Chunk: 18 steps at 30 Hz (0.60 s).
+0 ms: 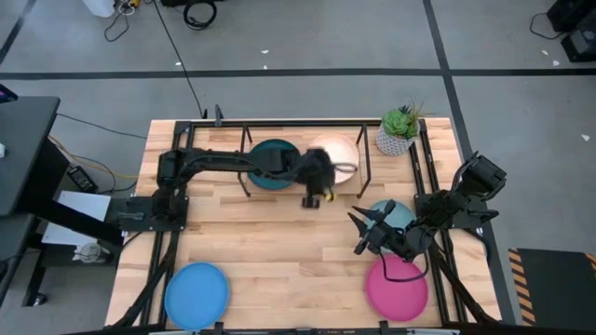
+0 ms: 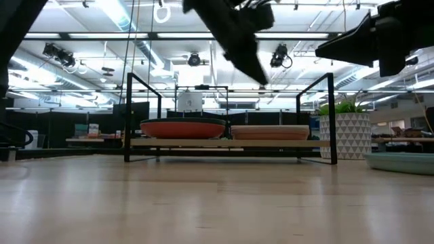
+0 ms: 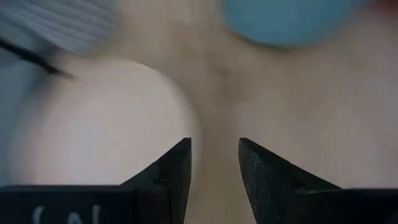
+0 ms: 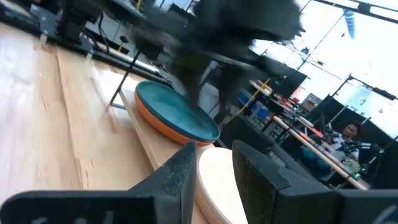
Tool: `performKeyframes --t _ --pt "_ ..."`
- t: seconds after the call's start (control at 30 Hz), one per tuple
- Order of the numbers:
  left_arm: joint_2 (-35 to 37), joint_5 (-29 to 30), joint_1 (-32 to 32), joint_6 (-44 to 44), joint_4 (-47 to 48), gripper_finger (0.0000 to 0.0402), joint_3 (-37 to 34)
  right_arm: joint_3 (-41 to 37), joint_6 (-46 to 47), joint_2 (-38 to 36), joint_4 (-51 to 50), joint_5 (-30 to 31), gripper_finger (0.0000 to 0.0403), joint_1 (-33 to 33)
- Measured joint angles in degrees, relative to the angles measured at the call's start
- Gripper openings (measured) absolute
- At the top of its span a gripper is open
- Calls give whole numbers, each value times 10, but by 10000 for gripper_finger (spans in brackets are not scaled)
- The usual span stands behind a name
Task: Place and stack plates onto a shelf
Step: Stack the blue plate on top of the dark blue plate on the shelf
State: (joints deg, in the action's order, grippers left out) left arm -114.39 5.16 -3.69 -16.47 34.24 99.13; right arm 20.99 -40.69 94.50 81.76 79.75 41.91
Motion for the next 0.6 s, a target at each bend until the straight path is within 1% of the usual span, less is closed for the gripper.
performKeyframes --t 0.03,0.1,0.2,0.27,0.37,0.47,0.6 --pt "2 -25 9 14 43 141 0 0 0 0 -7 1 110 0" --pt "0 -54 31 46 118 141 -2 0 0 0 -21 -6 110 -4" --pt "-1 -92 69 116 228 141 -2 0 -5 0 -24 -44 110 -17" --pt "-1 -105 96 177 266 141 -2 0 -14 0 -21 -75 109 -27" --pt "-1 -106 145 268 289 141 -2 0 -29 0 -19 -122 109 -44" --pt "-1 -102 195 330 314 141 -2 0 -32 0 -17 -166 109 -63" --pt "-1 -45 253 401 309 134 -2 0 -25 0 -22 -225 109 -85"
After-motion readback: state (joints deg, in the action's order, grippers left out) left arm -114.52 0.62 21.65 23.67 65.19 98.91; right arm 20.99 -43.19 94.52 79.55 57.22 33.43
